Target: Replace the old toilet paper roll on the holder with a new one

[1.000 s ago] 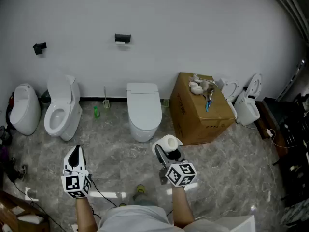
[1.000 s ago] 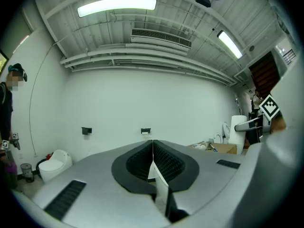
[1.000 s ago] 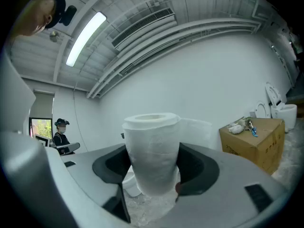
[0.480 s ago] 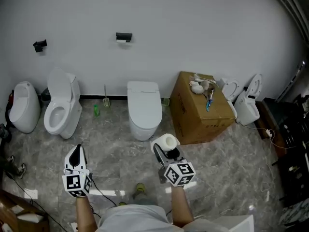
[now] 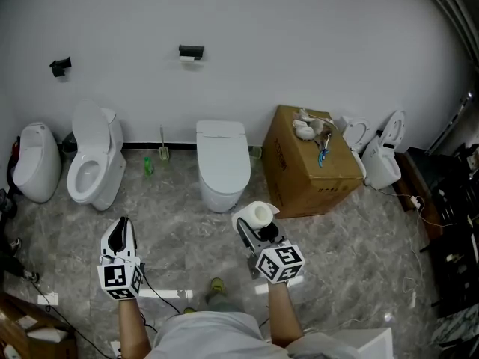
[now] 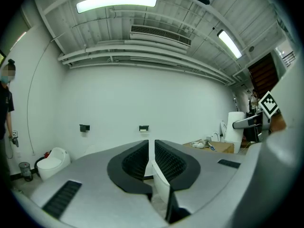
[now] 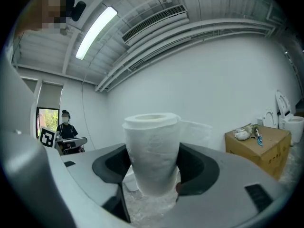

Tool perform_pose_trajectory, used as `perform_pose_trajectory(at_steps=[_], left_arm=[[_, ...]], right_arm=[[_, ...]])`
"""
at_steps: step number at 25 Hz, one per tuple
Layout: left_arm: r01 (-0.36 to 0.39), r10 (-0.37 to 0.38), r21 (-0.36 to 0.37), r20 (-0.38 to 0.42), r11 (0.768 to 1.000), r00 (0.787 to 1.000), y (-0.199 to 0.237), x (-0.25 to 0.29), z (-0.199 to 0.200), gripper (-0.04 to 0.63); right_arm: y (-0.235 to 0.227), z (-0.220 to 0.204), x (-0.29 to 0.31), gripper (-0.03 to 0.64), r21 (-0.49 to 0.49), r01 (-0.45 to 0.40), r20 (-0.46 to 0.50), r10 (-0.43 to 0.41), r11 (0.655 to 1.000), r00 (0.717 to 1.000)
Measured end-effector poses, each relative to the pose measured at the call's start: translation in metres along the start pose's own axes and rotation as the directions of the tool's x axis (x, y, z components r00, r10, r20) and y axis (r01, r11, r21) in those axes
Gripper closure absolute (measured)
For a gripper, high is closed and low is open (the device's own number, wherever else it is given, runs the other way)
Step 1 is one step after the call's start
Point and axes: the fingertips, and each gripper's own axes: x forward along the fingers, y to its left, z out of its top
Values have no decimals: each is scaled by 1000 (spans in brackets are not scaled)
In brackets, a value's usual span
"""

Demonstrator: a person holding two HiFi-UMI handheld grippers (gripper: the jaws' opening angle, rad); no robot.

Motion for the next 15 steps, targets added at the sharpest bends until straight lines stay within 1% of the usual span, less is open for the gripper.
perform_pose_trajectory(at_steps=[1, 3, 7, 12, 15], left_arm=[[3, -3, -1, 1, 1000, 1000, 0, 1, 0, 557], [11, -11, 0, -4, 1000, 1000, 0, 3, 0, 498], [24, -24, -5, -16, 1000, 1000, -1, 9, -2, 451], [34, -34, -16, -22, 999, 999, -4, 21, -4, 446], [36, -36, -13, -29, 999, 999, -9, 30, -6, 434]], right_arm=[[-1, 1, 1, 321, 5, -2, 2, 2, 1000, 1000], [-2, 1, 3, 321, 19, -4, 9, 3, 1000, 1000], [-4, 2, 7, 321, 15, 0, 11, 0, 1000, 1000], [-11, 4, 17, 321, 29, -22, 15, 21, 999, 1000], [-21, 4, 21, 321, 28, -13, 16, 12, 1000, 1000]])
